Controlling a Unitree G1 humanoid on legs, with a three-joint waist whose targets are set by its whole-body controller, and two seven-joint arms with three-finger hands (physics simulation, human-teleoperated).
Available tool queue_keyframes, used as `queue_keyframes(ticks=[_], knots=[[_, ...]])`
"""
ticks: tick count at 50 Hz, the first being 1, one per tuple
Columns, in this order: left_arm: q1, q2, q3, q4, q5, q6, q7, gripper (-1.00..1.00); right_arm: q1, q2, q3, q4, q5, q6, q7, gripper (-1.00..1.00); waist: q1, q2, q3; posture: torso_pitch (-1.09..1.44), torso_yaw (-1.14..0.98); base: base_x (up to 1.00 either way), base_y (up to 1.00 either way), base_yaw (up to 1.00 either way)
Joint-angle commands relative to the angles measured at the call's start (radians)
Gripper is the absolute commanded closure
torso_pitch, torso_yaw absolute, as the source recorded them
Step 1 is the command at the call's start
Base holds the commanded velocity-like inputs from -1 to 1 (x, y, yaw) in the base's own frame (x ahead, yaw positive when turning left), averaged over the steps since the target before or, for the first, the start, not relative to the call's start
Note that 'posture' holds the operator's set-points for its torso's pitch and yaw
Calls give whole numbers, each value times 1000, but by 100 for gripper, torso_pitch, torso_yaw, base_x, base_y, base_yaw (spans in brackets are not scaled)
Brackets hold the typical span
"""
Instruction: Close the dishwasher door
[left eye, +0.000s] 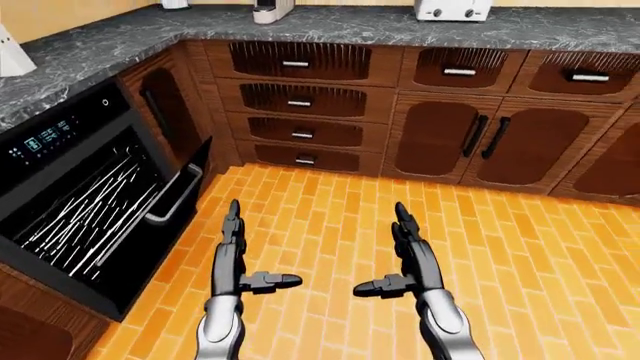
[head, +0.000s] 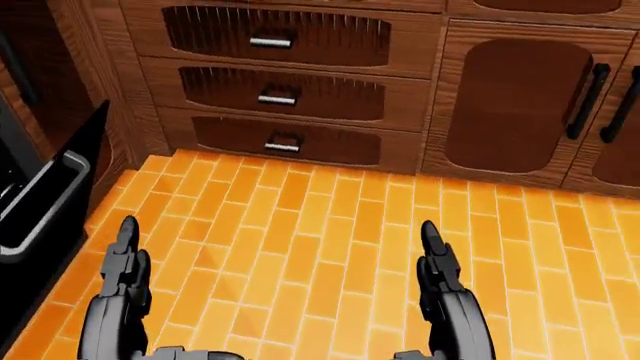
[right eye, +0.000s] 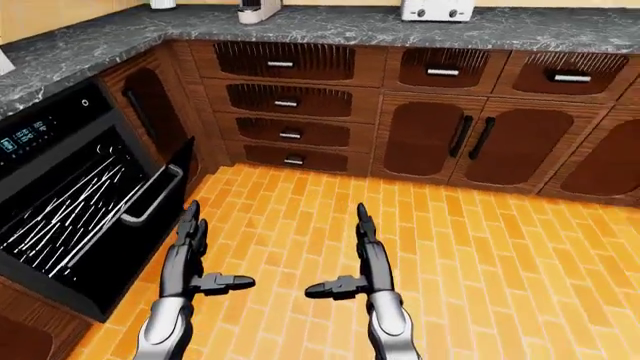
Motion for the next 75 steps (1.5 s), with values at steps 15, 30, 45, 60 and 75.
queue_keyframes(ticks=[15, 30, 45, 60, 75], knots=[[-20, -4, -10, -43, -2, -25, -2, -100, -12, -8, -13, -54, 3, -27, -3, -100, -31, -142, -40, 0, 0, 0, 0, -71], [-19, -4, -10, -43, -3, -28, -3, -100, -10, -8, -11, -55, 1, -31, -3, -100, -9, 5, -16, 0, 0, 0, 0, -72], [-19, -5, -12, -32, -1, -36, -3, -100, -10, -6, -1, -66, -10, -18, -8, -100, 9, -100, -33, 0, 0, 0, 0, -12], [-17, -4, -10, -45, -3, -25, -3, -100, -6, -7, -8, -71, -10, -16, -15, -100, -28, 0, -40, 0, 0, 0, 36, 0], [-11, -4, -9, -59, -4, -21, -3, -100, 0, -7, -5, -84, -14, -12, -15, -100, -13, -125, -21, 0, 0, 0, 39, 0]])
